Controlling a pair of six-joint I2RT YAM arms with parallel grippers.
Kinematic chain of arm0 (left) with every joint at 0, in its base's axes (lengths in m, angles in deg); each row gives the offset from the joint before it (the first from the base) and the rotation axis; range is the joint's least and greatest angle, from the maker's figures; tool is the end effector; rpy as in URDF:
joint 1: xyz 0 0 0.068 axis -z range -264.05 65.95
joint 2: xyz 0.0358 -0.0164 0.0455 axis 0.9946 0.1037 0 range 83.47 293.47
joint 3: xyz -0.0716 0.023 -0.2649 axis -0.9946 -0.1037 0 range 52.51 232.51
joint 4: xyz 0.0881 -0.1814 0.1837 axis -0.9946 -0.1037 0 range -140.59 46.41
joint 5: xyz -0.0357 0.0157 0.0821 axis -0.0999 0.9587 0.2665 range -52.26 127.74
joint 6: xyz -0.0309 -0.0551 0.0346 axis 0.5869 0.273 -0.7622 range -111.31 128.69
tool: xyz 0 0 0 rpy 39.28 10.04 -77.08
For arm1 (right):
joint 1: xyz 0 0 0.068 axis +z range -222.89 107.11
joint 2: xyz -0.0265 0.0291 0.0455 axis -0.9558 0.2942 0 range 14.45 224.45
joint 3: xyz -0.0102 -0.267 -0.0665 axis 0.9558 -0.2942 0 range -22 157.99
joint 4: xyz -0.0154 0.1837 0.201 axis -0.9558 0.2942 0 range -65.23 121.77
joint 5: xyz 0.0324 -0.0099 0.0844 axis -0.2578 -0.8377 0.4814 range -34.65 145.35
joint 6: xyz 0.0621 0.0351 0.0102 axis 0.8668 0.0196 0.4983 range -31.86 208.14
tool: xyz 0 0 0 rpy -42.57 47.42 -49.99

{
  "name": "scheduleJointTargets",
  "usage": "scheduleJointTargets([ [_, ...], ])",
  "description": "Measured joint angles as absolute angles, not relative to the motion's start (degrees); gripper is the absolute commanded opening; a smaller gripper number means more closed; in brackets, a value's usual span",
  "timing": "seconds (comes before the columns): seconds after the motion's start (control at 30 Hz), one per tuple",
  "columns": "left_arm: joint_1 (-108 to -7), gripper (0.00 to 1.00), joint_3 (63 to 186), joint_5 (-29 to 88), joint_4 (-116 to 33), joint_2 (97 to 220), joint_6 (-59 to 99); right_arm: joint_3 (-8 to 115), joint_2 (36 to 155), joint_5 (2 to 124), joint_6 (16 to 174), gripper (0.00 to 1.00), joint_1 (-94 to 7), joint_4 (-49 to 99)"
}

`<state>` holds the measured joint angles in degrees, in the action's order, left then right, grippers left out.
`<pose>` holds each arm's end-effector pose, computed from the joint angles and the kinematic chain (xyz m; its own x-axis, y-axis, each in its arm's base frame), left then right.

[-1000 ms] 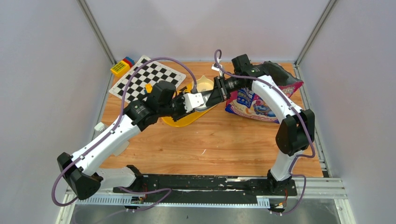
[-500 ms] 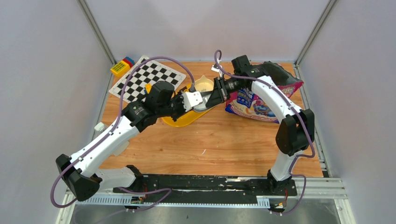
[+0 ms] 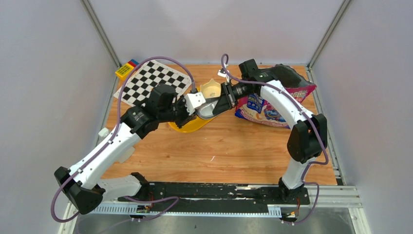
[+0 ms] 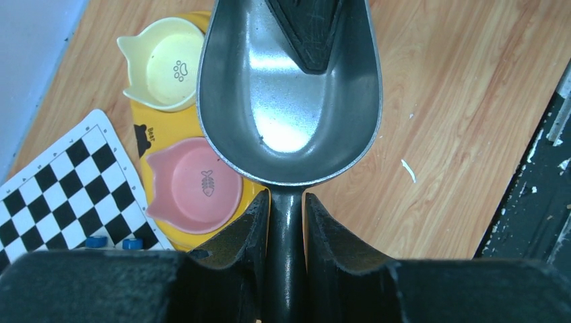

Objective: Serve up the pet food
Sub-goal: Adjust the spatula.

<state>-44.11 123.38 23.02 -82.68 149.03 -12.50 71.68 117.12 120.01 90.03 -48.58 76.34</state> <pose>0.1969 -0.1846 0.3666 -0.1147 0.5519 -0.8260 0.8840 0.4360 0.1686 0.3339 0.2099 0.3061 -0.8124 -0.3515 -0.4653 -0.5545 0.2189 0.8028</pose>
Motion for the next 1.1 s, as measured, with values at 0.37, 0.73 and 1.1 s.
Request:
scheduleJointTargets([
  [0.37, -45.5, 0.16, 123.5, 20.7, -84.8, 147.8, -10.2, 71.7, 117.1, 120.0, 90.0, 0.0, -47.1, 76.4],
  [0.73, -45.7, 0.58, 123.5, 21.8, -81.4, 145.2, -11.3, 72.2, 117.1, 121.9, 89.0, 0.0, -48.8, 76.5],
  [1.1, -45.9, 0.68, 123.5, 20.8, -81.0, 144.8, -11.9, 72.3, 116.6, 124.9, 89.1, 0.0, -50.0, 76.6],
])
